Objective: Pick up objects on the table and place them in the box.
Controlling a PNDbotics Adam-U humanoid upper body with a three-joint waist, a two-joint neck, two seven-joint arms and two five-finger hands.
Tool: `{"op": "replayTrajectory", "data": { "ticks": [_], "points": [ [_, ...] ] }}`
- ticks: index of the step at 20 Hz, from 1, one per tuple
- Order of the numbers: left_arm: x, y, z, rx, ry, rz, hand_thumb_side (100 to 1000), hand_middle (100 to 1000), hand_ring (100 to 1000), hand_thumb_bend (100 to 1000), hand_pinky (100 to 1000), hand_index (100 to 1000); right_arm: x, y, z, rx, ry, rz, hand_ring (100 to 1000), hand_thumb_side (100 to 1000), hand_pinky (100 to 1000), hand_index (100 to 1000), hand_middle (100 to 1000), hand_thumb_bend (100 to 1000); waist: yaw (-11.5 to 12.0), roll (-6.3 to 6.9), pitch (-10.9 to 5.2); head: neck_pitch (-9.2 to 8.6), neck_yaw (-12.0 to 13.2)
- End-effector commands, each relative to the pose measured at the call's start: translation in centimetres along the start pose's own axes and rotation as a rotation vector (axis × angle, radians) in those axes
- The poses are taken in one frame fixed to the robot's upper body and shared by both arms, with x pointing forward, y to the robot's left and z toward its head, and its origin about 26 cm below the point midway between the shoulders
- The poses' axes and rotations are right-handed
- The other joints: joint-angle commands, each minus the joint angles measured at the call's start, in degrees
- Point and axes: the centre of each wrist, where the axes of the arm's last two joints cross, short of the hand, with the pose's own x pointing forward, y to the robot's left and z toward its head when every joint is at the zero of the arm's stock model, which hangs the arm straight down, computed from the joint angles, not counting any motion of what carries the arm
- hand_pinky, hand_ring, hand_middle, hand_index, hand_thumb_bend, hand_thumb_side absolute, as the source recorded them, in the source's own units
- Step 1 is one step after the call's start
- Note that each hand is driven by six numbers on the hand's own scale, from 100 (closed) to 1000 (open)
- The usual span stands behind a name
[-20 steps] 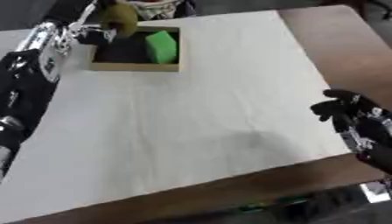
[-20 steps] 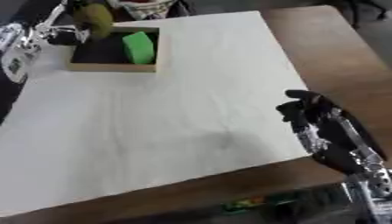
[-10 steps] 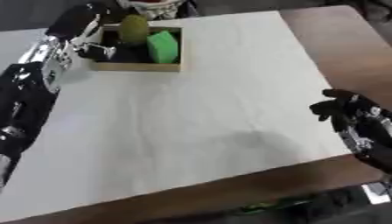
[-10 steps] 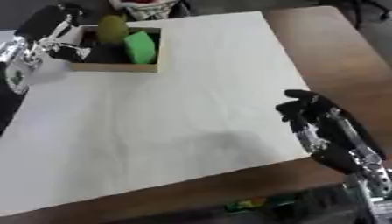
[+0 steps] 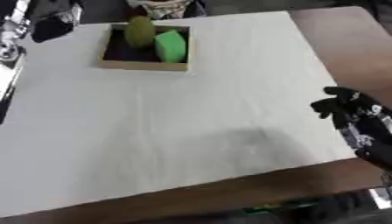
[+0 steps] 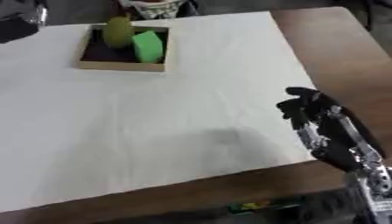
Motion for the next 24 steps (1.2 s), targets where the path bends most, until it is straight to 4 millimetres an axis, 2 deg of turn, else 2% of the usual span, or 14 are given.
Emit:
{"op": "replayTrajectory", "data": {
  "ticks": [1, 2, 5, 6, 7, 12, 17, 24],
  "points": [
    [2.8, 2.6, 1.2, 0.119, -0.052, 0.088, 474, 600, 582, 100, 536, 800, 0.5, -0.8, 0.0, -0.003, -0.006, 0.031, 752, 470, 780, 847, 504, 100, 0.52, 0.13, -0.72, 0.25, 0.78],
    [3.3, 2.2, 2.2, 0.135, -0.052, 0.132, 513, 595, 580, 100, 529, 797, 0.5, -0.8, 0.0, -0.004, -0.006, 0.032, 752, 470, 780, 847, 504, 100, 0.77, 0.18, -0.71, 0.22, 1.38],
    [4.5, 0.7, 5.3, 0.157, -0.052, 0.27, 540, 587, 576, 100, 519, 789, 0.5, -0.8, 0.0, -0.008, -0.005, 0.032, 752, 470, 780, 847, 504, 100, 1.37, 0.17, -0.7, 0.17, 2.76],
    [4.7, 0.0, 6.3, 0.155, -0.046, 0.309, 497, 585, 576, 100, 517, 785, 0.5, -0.8, 0.0, -0.006, -0.005, 0.033, 752, 470, 780, 847, 504, 100, 1.57, 0.15, -0.69, 0.15, 3.48],
    [4.9, -0.5, 7.1, 0.15, -0.04, 0.341, 556, 584, 575, 100, 515, 784, 0.5, -0.8, -0.1, -0.004, -0.006, 0.033, 752, 470, 780, 847, 504, 100, 1.69, 0.15, -0.7, 0.16, 4.11],
    [4.4, -3.6, 10.5, 0.099, 0.042, 0.439, 605, 576, 570, 100, 502, 780, 0.5, -0.8, -0.1, -0.005, -0.006, 0.03, 752, 470, 779, 847, 504, 100, 1.83, 0.23, -0.88, 0.08, 6.13],
    [4.0, -5.9, 12.0, 0.049, 0.099, 0.493, 623, 577, 573, 100, 501, 781, 0.5, -0.6, -0.1, -0.001, -0.006, 0.025, 752, 470, 779, 847, 504, 100, 1.97, 0.27, -1.1, -0.24, 6.66],
    [3.9, -7.5, 12.7, -0.006, 0.112, 0.527, 630, 575, 573, 100, 499, 783, 0.5, -0.5, -0.2, 0.003, -0.006, 0.02, 752, 470, 779, 846, 504, 100, 1.83, 0.3, -1.22, -0.6, 6.37]
  ]
}}
